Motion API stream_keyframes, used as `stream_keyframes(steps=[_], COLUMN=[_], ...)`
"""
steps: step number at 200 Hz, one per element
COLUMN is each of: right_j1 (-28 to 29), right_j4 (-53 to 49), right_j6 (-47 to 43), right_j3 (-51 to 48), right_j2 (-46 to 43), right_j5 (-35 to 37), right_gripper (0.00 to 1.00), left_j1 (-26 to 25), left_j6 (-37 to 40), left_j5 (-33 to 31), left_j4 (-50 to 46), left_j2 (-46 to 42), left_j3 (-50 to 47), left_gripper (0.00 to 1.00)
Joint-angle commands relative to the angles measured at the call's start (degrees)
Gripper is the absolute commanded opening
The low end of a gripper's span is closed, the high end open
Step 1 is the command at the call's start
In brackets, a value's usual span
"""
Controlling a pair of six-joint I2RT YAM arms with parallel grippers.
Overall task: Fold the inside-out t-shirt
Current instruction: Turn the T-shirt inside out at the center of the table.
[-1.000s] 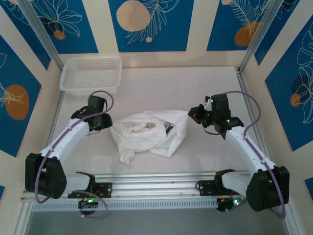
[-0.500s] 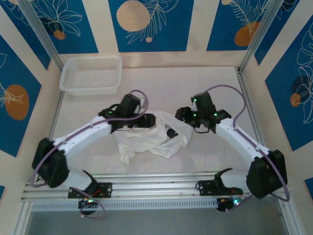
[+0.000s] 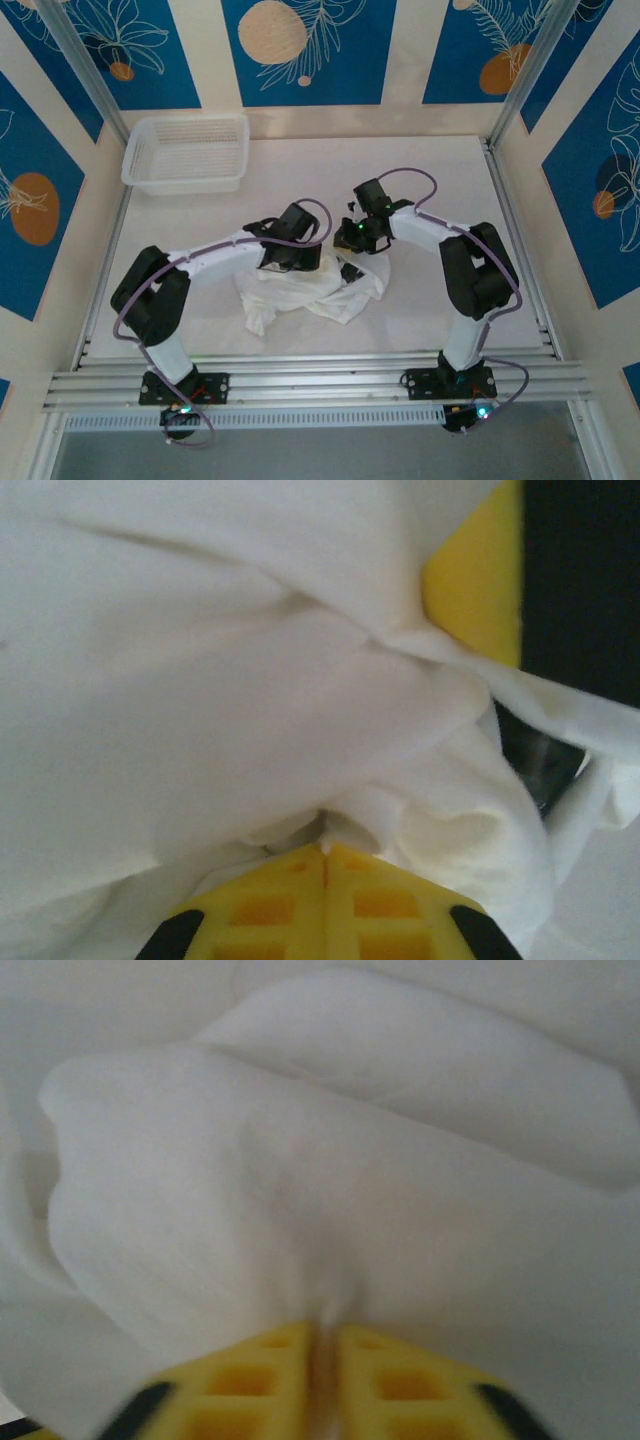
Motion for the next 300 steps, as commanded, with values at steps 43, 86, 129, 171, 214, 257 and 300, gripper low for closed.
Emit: stream_keyframes(steps=[43,86,129,171,214,257,300], right_j1=[-13.9,-13.9,-3.0,13.2,13.1,11.3,7.0], right_j4=[6.1,5.5,2.6,4.0,-1.5,-3.8,0.7], right_j6=[4.2,4.4,-5.2,-23.8,-23.9,-21.0,-15.6], right_j3=[-15.5,-20.1,-13.1,-1.7,12.7,15.4,10.0], right_j2=[-20.3,-20.3,-23.9,-14.8,2.9,6.3,-6.0], right_j5=[1.3,-0.4,9.2,18.1,6.4,2.0,-7.1], right_gripper=[0.0,0.03,0.43,0.64,0.65,0.22,0.0], left_j1=[13.5,14.7,16.3,17.4,17.4,15.1,14.8], left_j6=[2.7,3.8,6.5,9.2,7.0,-1.1,4.0], left_j5=[-4.9,-5.5,-17.7,-13.0,10.7,20.7,10.8], left_j4=[-9.9,-12.3,-18.1,-17.1,-5.5,6.9,-1.4], left_j2=[-26.1,-29.3,-29.7,-29.7,-27.6,-17.5,-11.5], left_j3=[-15.5,-17.1,-12.6,-10.5,-14.7,-17.0,-13.3], left_gripper=[0.0,0.0,0.11,0.14,0.53,0.71,0.0])
